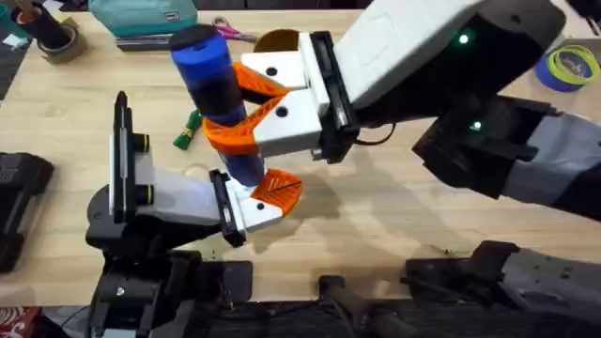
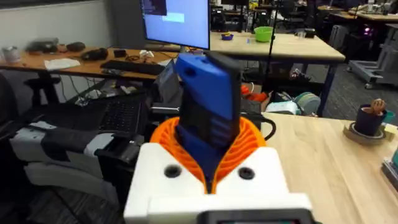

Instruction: Pick up the gripper from the table and insert it into the empty holder that is missing its gripper. Then pick up a screw, insert it into the mounting hole, and use the screwdriver to tighten it. Finally, clean up the table by picking up the vegetable and placing it into the bucket.

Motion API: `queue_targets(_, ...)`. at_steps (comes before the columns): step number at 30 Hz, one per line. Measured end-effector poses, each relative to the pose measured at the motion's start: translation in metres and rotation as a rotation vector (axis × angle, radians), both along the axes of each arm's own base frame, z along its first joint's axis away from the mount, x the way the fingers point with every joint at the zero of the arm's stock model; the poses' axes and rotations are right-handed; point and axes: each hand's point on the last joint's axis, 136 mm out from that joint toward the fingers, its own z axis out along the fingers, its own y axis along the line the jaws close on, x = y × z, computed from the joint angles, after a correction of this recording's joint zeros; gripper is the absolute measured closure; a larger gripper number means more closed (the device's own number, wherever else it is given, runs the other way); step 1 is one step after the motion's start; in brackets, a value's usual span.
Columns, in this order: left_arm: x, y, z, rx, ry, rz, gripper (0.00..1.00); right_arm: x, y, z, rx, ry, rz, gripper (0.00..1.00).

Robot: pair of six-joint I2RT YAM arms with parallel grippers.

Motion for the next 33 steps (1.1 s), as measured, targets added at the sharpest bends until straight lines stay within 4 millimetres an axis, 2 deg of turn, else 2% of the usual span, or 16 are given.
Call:
queue_targets(8,0.0,0.0,0.0,0.001,-0.003,0.0,0.984,0.001,0.003,0.003,-0.013,0.011,0.009,0.976)
queue_targets(18,0.003,0.001,0.001,0.004,-0.013,0.021,0.984,0.015,0.015,0.014,-0.115,0.072,0.023,0.976)
queue_targets(27,0.004,0.002,0.001,0.005,-0.014,0.025,0.984,0.015,0.006,0.112,0.046,-0.119,-0.022,0.977)
queue_targets(30,0.004,0.002,0.001,0.005,-0.015,0.025,0.984,0.012,0.0,0.128,0.071,-0.157,-0.033,0.977)
queue_targets(33,0.004,0.002,0.001,0.005,-0.015,0.025,0.984,0.012,0.0,0.129,0.072,-0.162,-0.035,0.977)
